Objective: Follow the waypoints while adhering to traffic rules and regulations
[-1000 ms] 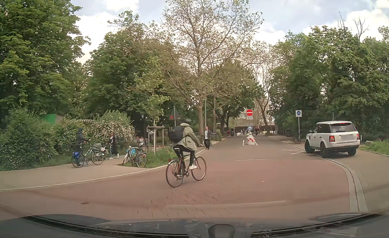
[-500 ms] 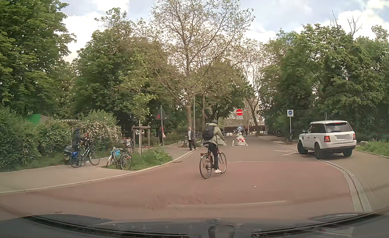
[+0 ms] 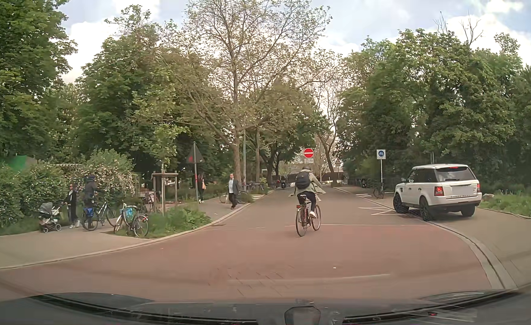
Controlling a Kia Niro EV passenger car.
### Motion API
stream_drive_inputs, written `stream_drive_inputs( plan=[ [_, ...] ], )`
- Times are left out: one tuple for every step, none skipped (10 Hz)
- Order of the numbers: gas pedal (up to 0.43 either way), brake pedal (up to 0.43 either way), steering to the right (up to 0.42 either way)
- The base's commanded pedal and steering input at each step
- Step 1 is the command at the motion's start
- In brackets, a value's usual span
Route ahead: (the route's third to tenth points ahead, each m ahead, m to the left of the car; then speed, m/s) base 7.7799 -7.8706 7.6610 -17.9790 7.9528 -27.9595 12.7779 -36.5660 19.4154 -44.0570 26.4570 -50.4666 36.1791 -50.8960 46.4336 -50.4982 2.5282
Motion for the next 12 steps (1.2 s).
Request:
stream_drive_inputs(
  plan=[
    [0.228,0.000,0.179],
    [0.228,0.000,0.170],
    [0.228,0.000,0.162],
    [0.220,0.000,0.153],
    [0.220,0.000,0.144],
    [0.189,0.000,0.137],
    [0.169,0.000,0.129],
    [0.138,0.000,0.121],
    [0.118,0.000,0.111],
    [0.098,0.000,0.093],
    [0.067,0.000,0.073],
    [0.047,0.000,0.053]
  ],
)
